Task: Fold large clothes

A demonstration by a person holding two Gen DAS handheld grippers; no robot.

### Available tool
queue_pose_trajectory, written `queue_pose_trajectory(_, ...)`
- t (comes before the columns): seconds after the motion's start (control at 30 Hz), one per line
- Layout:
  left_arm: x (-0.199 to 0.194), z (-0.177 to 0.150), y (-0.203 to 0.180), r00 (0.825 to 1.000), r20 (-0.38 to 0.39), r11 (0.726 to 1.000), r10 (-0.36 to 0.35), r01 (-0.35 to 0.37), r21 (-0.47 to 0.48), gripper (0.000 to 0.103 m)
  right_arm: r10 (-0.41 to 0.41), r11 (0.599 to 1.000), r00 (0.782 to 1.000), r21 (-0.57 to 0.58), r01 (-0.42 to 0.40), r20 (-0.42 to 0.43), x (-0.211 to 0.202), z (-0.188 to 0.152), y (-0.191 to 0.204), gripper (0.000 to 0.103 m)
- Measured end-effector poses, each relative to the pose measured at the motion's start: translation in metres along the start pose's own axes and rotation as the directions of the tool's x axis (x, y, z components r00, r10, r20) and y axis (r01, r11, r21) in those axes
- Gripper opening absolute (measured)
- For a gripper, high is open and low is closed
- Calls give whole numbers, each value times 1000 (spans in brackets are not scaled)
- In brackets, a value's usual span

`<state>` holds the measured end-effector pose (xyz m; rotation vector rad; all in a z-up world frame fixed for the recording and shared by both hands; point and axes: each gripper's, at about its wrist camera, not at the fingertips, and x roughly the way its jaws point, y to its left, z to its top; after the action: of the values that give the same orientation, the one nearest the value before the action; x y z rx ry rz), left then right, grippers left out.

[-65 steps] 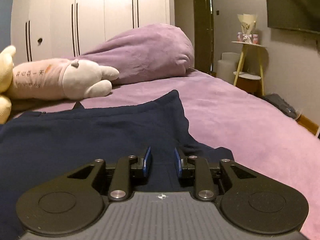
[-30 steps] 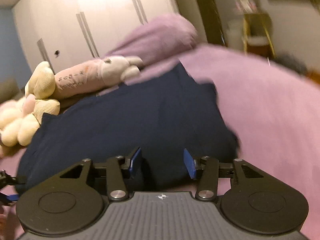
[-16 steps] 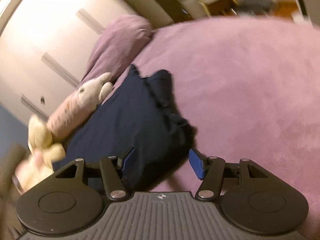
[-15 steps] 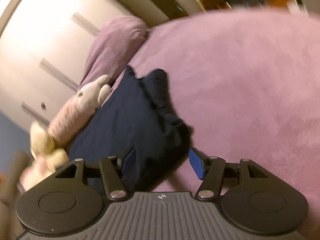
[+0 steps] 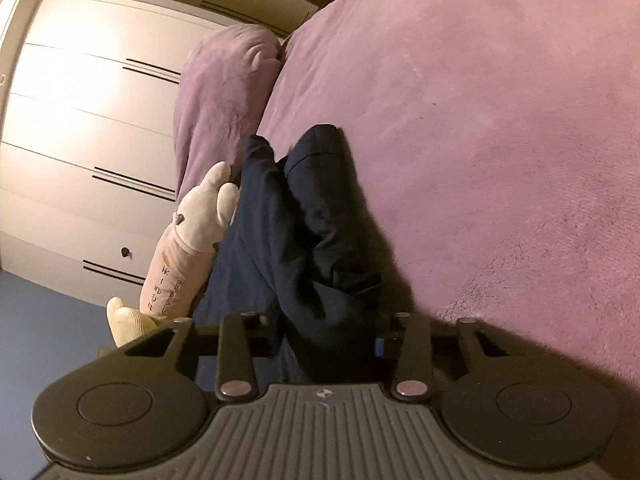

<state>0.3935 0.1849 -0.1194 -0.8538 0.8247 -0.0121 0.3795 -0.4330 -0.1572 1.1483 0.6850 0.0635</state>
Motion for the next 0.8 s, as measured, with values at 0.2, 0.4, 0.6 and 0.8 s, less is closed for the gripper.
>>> queue_pose_trajectory(0.2,-40,3,-27,996,32,994,-81,78,72,37,57,998,998,-38,-57,-7,-22,-1,24,30)
queue_pose_trajectory(0.4,-99,-27,-35,992,12,983,-128,126,131,36,84,995,996,-51,-86,-34,-69,-9,31,29)
queue_pose_trajectory(0.6,-157,-92,-5,995,-62,990,-82,88,110,36,12,998,997,-66,-17,-79,-145,-38,2,30)
queue_pose_trajectory(0.8,-168,-119,18,996,-75,995,53,-47,86,53,-139,982,988,-135,129,-66,-187,-63,-18,47)
